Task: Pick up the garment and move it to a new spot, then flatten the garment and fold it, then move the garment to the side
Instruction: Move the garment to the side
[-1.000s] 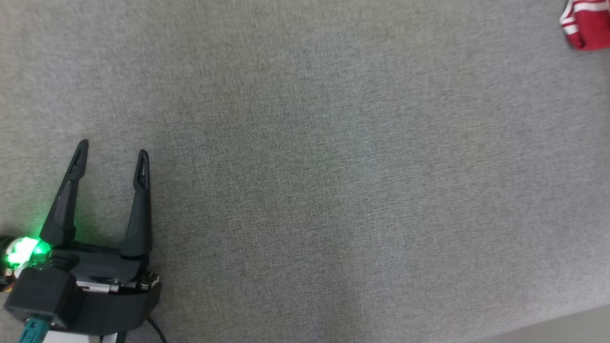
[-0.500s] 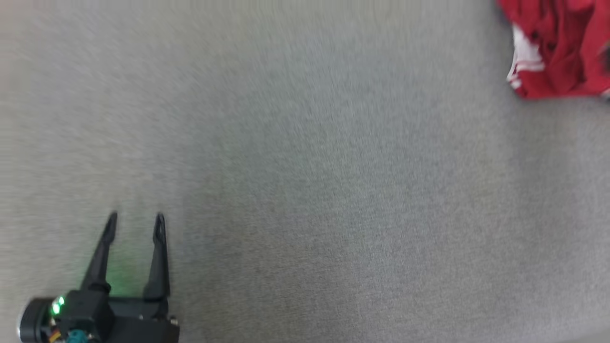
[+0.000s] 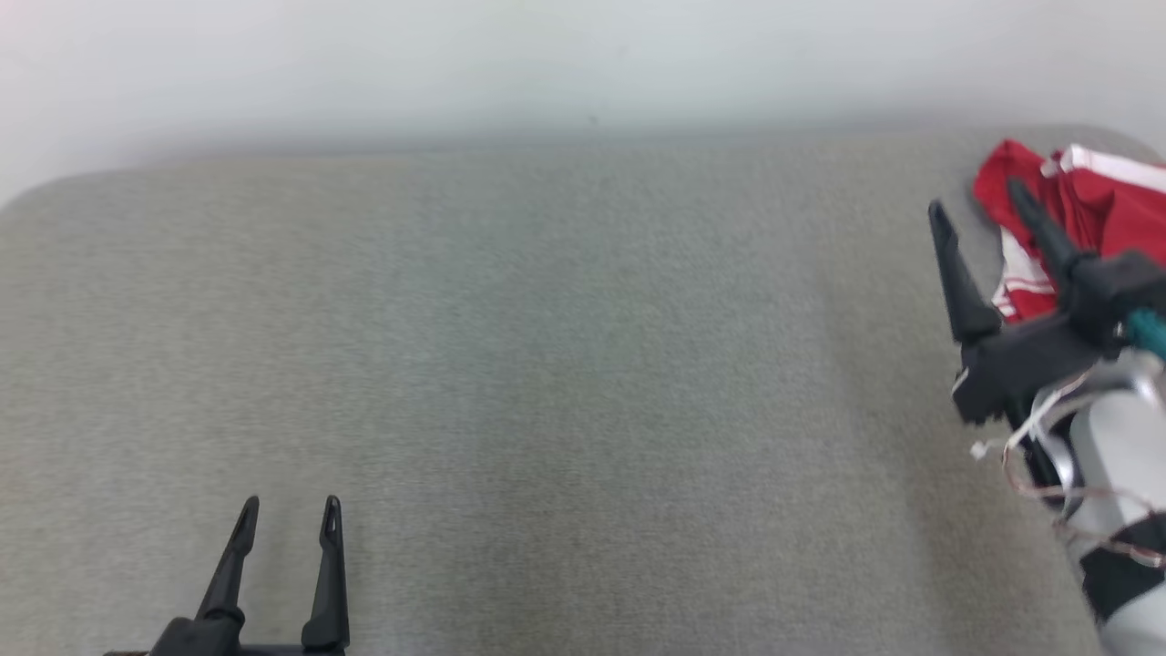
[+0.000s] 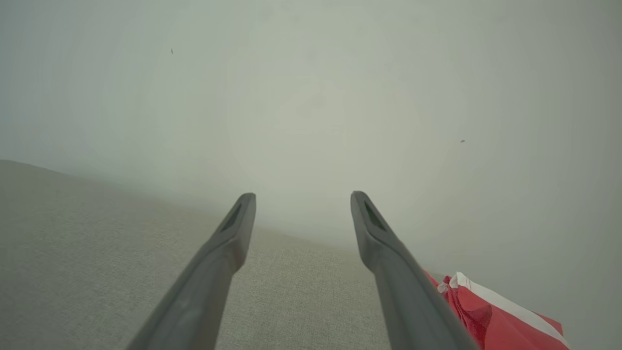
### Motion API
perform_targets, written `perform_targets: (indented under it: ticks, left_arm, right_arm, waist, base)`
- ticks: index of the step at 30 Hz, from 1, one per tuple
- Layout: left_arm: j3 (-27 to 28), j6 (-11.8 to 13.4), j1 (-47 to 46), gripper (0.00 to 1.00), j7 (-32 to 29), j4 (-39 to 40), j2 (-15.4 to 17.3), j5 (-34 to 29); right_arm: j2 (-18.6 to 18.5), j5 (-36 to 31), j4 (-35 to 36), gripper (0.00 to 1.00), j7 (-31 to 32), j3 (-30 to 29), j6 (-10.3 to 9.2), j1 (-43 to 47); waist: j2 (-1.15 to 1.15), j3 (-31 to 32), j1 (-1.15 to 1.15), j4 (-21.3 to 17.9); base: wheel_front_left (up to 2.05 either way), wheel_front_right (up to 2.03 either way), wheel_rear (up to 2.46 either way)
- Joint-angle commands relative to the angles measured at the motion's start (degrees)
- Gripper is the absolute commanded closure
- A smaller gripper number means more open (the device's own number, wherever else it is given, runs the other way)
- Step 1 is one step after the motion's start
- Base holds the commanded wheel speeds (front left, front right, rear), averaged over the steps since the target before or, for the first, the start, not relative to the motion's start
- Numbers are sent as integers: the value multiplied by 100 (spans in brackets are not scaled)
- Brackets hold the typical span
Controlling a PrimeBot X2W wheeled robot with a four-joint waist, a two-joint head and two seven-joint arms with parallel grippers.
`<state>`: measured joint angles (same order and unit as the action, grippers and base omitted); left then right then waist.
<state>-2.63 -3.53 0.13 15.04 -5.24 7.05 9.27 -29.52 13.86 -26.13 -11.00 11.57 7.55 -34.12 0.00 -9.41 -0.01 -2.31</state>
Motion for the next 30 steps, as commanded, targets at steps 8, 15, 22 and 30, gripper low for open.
perform_targets:
  ticks: [8,15,22,30]
  left_arm:
    - [37,-44,289,0,16,-118,-71,-2]
    - [61,-78,331,0,16,-159,-120,3]
    - [83,-125,283,0,16,-246,-147,-7]
    - [135,-127,357,0,16,-245,-178,-21]
  right_arm:
    - [889,-246,1179,0,212,-891,-18,1891]
    - [1579,-513,2024,0,269,-1352,-18,3063]
    - [2047,-724,2493,0,175,-1569,-18,3780]
    - [2279,-838,2657,0,32,-1762,-18,4085]
  waist:
    - [0,952,1,704]
    - [0,1048,1,611]
    - [0,1092,1,471]
    - [0,1107,1,290]
  base:
    - [0,0,0]
    - [0,0,0]
    - [0,0,0]
    - [0,0,0]
